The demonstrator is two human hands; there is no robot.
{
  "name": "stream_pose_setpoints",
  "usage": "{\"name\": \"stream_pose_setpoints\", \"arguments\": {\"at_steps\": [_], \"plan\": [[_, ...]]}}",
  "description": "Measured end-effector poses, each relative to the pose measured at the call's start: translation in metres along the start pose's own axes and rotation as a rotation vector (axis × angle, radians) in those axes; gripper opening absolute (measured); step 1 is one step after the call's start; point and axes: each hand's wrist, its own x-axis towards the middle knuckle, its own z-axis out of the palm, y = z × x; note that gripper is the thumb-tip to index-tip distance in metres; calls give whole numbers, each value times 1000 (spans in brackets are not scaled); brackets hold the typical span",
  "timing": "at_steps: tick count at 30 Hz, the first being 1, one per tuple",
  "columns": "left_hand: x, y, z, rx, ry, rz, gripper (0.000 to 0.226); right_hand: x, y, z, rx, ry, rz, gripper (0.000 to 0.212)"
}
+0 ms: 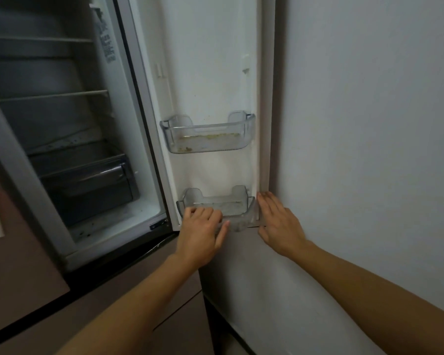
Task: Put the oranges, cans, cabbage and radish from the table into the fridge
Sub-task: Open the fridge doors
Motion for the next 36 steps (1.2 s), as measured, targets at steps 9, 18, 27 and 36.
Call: {"name": "stream_pose_setpoints", "arguments": {"at_steps": [9, 18, 27, 36], "plan": [[-41, -14, -44, 118, 95, -169, 30, 15, -55, -35, 239, 435, -273, 45], [-182, -87, -116, 78, 145, -981, 21, 53, -236, -14, 529, 153, -594, 44], [-229, -196, -139, -1071, 751, -1817, 60, 118, -392, 16, 721, -46, -362, 59], [-220, -220, -116, -1688, 1126, -1732, 84, 141, -421, 47, 847, -81, -209, 68]]}}
